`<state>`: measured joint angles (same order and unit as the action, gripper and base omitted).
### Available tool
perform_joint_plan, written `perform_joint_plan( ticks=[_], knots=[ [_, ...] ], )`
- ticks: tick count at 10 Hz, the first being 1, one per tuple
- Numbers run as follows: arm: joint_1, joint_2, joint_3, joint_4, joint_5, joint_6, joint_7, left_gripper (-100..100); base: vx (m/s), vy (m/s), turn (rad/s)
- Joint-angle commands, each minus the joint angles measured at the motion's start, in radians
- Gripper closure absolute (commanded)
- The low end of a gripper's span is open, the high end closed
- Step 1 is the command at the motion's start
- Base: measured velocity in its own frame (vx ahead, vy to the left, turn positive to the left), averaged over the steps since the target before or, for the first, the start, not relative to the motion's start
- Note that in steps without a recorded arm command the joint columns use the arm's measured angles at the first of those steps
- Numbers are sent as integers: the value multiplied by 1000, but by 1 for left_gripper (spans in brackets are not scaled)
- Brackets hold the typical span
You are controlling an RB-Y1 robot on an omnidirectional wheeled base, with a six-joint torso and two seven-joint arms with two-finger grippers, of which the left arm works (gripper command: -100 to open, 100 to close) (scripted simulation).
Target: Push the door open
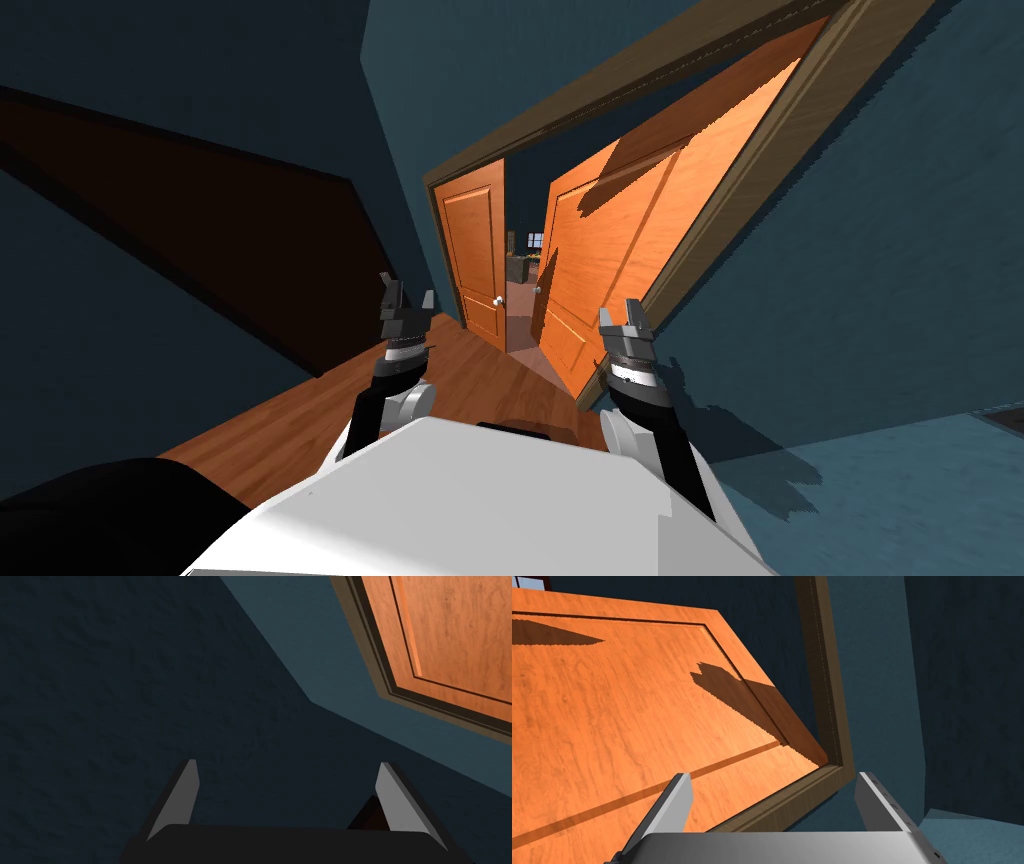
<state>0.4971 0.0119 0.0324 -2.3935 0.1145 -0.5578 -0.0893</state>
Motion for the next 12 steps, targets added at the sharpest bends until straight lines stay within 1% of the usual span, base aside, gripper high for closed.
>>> perform_joint_plan(
  ticks=[1, 3, 5, 8, 10, 11, 12],
  knots=[
    [-10, 7, 9, 43, -21, -9, -31, -100, 23, -20, -92],
    [-17, 12, 17, 78, -37, -16, -56, -100, 75, 52, -65],
    [-28, 17, 27, 127, -60, -27, -91, -100, 82, 50, -74],
    [-48, 26, 45, 212, -102, -45, -154, -100, 73, 41, -85],
    [-63, 31, 60, 273, -134, -59, -202, -100, 81, 58, -94],
    [-63, 31, 60, 280, -134, -59, -202, -100, 54, 45, -28],
    [-71, 34, 67, 315, -151, -66, -228, -100, 51, 40, -55]
  ],
)
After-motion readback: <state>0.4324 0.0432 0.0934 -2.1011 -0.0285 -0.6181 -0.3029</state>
